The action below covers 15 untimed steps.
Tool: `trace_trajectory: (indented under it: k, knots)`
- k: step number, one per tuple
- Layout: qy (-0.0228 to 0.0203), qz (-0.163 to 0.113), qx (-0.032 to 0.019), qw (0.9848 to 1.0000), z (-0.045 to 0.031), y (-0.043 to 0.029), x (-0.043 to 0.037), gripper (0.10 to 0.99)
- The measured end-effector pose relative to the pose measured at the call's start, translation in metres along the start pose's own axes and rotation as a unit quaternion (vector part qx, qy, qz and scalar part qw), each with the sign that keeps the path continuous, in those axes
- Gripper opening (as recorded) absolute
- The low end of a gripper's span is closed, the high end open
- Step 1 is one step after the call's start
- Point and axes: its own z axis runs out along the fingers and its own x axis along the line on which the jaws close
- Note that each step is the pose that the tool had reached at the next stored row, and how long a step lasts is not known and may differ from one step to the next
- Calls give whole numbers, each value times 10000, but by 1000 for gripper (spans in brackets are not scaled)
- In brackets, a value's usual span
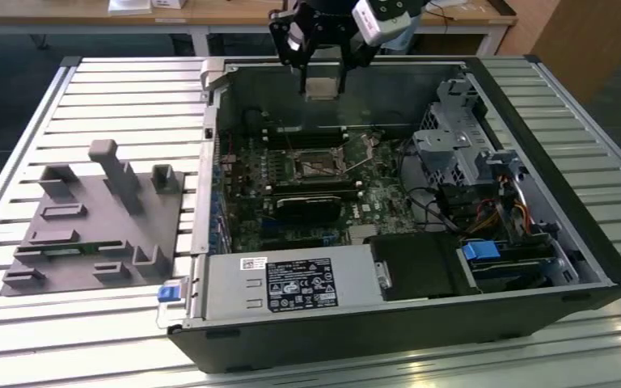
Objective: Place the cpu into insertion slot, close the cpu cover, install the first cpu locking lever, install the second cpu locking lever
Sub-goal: 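Place the cpu into insertion slot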
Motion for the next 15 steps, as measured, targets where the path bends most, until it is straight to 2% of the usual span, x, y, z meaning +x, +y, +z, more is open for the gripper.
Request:
trace_trajectory:
  k: [7,12,15]
  knots:
    - [-38,414,-1,9991,2,-1,0,541]
    - [-73,817,-6,9966,4,0,0,541]
    - [-83,934,-9,9956,6,-1,0,541]
